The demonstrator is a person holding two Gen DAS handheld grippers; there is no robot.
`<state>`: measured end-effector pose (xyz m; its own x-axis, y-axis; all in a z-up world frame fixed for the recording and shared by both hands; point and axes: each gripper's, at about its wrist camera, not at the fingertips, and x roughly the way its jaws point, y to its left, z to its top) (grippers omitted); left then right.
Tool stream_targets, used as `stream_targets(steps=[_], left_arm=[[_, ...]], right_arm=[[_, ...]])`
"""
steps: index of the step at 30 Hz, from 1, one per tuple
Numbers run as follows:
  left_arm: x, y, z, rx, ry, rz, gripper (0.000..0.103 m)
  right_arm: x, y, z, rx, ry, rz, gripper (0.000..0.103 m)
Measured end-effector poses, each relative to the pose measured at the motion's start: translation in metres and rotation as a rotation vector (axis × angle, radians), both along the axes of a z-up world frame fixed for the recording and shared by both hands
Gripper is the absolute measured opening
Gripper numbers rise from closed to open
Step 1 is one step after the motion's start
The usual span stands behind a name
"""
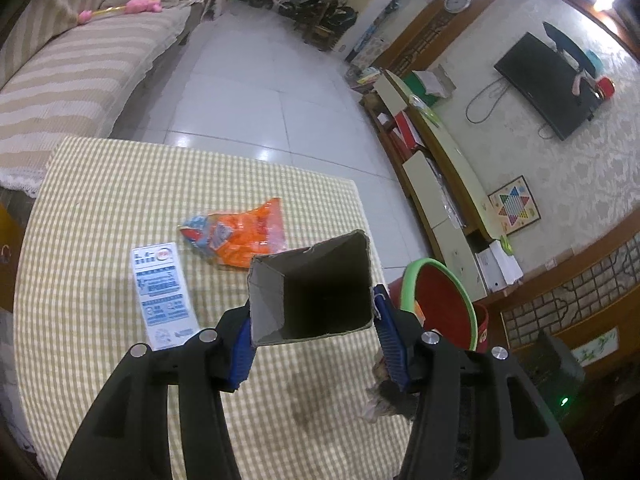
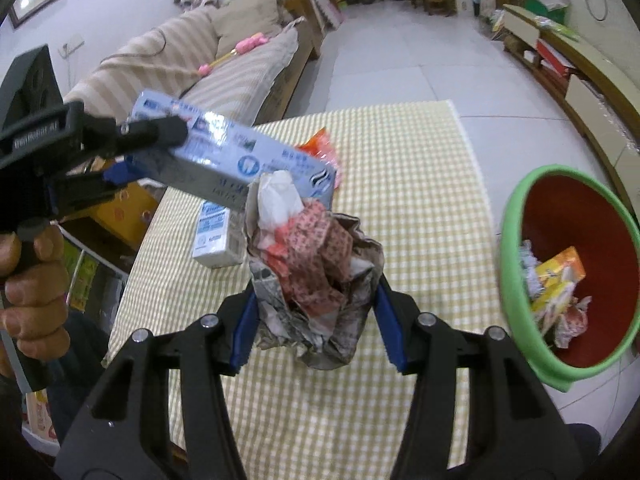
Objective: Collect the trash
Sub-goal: 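Carry the toothpaste box and newspaper over the bin and open both tools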
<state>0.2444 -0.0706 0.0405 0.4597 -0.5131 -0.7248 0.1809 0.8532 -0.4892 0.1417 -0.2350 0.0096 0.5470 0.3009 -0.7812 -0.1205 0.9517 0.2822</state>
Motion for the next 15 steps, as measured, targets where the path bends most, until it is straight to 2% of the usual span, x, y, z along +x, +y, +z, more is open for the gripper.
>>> stream_targets(steps=[15], left_arm=[[-0.011, -0.097, 0.027, 0.013, -0.053, -0.125, 0.050]], right_arm=[[-0.024, -0.092, 0.035, -0.012, -0.073, -0.168, 0.050]])
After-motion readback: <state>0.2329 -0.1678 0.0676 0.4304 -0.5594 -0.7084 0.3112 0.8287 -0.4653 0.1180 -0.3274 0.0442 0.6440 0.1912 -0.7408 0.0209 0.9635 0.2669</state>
